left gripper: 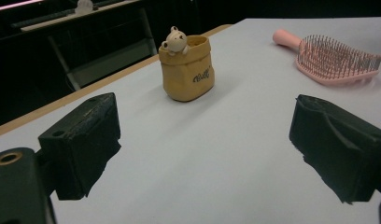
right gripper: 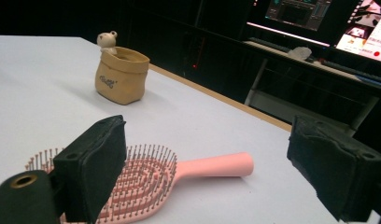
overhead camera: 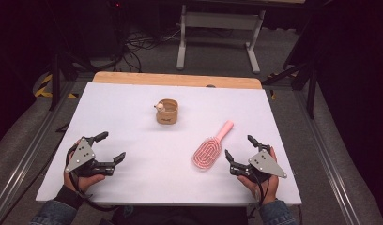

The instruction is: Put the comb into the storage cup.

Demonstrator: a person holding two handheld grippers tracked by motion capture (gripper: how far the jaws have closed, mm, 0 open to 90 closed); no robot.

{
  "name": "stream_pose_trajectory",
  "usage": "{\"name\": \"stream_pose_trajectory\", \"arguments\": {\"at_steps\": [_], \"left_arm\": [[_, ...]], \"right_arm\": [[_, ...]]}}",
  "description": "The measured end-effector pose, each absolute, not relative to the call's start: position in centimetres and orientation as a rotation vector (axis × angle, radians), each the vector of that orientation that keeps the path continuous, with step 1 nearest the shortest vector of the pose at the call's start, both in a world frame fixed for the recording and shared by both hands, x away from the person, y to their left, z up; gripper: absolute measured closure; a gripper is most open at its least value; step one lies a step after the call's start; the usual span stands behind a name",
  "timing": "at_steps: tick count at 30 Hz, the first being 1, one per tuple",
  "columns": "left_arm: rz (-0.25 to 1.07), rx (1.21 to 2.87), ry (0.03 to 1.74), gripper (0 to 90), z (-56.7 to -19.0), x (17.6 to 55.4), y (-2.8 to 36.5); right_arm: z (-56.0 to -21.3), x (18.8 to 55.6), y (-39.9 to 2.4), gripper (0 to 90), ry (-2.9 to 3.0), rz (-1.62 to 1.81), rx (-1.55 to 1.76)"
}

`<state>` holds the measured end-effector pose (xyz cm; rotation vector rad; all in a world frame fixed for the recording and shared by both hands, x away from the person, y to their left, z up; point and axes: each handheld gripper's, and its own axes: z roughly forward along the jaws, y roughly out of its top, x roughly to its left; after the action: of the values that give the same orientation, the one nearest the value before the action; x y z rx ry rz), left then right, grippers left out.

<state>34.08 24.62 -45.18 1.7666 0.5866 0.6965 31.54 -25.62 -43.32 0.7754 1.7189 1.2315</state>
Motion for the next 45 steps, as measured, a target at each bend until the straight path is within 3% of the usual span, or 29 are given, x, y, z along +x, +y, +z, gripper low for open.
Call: {"name": "stream_pose_trajectory", "arguments": {"at_steps": [9, 12, 23, 29, 33, 45], "left_arm": [[0.651, 1.758, 0.625, 9.5, -45.7, 34.1, 25.0], [0.666, 1.768, 0.610, 9.1, -45.7, 34.0, 24.8], [0.664, 1.787, 0.605, 8.5, -46.0, 33.9, 24.5], [0.663, 1.793, 0.598, 8.2, -46.1, 33.9, 24.4], [0.666, 1.799, 0.595, 8.0, -46.1, 33.9, 24.4], [0.677, 1.817, 0.603, 6.6, -46.3, 33.6, 24.4]], "right_arm": [[-43.6, 32.2, -26.1, 14.6, 1.739, 1.260, 0.827], [-43.1, 32.3, -26.2, 20.4, 1.745, 1.257, 0.831], [-41.1, 33.4, -26.4, 55.1, 1.719, 1.248, 0.832], [-40.2, 35.0, -26.4, 80.7, 1.752, 1.278, 0.820], [-40.0, 36.0, -26.2, 88.4, 1.769, 1.261, 0.812], [-40.7, 41.3, -26.1, 90.0, 1.838, 1.186, 0.912]]}}
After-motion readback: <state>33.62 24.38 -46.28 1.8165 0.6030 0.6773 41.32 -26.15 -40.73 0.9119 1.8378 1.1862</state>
